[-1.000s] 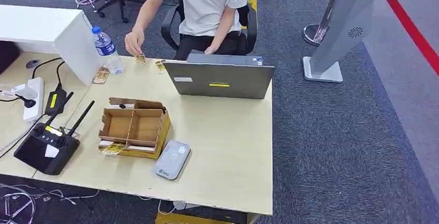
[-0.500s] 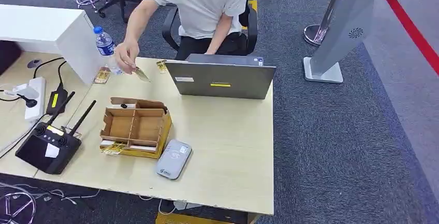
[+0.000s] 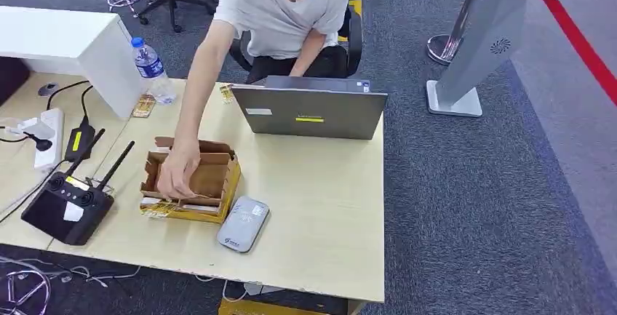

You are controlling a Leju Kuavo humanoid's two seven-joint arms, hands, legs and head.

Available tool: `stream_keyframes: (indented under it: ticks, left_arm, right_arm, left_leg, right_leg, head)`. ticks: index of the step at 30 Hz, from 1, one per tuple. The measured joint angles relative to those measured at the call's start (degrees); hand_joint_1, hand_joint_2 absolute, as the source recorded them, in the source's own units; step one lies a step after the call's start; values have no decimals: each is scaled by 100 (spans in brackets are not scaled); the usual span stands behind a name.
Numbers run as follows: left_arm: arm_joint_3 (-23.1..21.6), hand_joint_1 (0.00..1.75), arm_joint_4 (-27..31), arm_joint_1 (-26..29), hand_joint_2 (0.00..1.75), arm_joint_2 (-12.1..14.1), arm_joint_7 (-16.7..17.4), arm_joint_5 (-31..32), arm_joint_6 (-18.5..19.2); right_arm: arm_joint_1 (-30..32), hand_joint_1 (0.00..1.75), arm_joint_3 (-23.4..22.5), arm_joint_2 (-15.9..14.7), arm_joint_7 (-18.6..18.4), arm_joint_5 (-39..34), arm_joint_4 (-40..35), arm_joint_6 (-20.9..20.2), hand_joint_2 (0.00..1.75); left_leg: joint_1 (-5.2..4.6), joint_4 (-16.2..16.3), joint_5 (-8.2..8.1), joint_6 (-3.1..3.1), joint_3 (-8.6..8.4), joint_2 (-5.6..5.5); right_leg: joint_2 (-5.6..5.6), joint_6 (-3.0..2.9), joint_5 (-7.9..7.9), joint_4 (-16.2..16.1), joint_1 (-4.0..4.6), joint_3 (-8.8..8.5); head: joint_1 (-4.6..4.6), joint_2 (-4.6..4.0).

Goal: Pass the card to the sensor for recognition and then transmit it.

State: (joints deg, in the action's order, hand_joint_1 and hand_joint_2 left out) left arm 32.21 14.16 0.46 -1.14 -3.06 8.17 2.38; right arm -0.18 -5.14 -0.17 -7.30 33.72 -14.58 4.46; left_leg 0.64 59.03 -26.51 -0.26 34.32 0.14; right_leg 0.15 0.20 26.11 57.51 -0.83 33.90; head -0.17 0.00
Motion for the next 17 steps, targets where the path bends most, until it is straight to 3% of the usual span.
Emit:
stream_keyframes:
  ticks: [17]
  left_arm:
    - [-2275, 0, 527, 594, 0, 28, 225, -649, -190]
  right_arm:
    - [664, 0, 326, 0, 573, -2715, -551, -347, 0]
  left_leg:
    - [0, 0, -5, 6, 3, 0]
  right_leg:
    - [0, 4, 5, 0, 0, -1]
  head:
    - [0, 0]
